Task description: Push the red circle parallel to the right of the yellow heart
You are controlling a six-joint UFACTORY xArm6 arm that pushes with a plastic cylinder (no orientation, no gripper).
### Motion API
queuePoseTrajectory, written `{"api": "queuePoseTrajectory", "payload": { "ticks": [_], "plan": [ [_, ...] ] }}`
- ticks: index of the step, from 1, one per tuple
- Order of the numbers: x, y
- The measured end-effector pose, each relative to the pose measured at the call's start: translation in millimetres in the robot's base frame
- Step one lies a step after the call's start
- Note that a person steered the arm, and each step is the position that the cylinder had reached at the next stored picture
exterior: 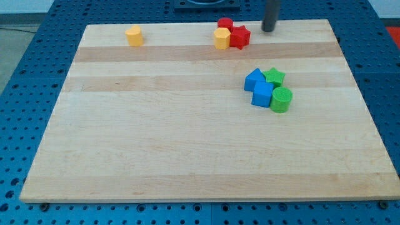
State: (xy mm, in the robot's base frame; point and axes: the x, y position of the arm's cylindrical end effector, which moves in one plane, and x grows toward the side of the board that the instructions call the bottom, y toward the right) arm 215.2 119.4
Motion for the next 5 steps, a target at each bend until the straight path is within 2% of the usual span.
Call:
{"api": "queuePoseTrajectory", "payload": {
  "ticks": [1,2,5],
  "plan": [
    [0.2,-59.7],
    [7.5,-94.1],
    [8.6,-155.1]
  ]
}}
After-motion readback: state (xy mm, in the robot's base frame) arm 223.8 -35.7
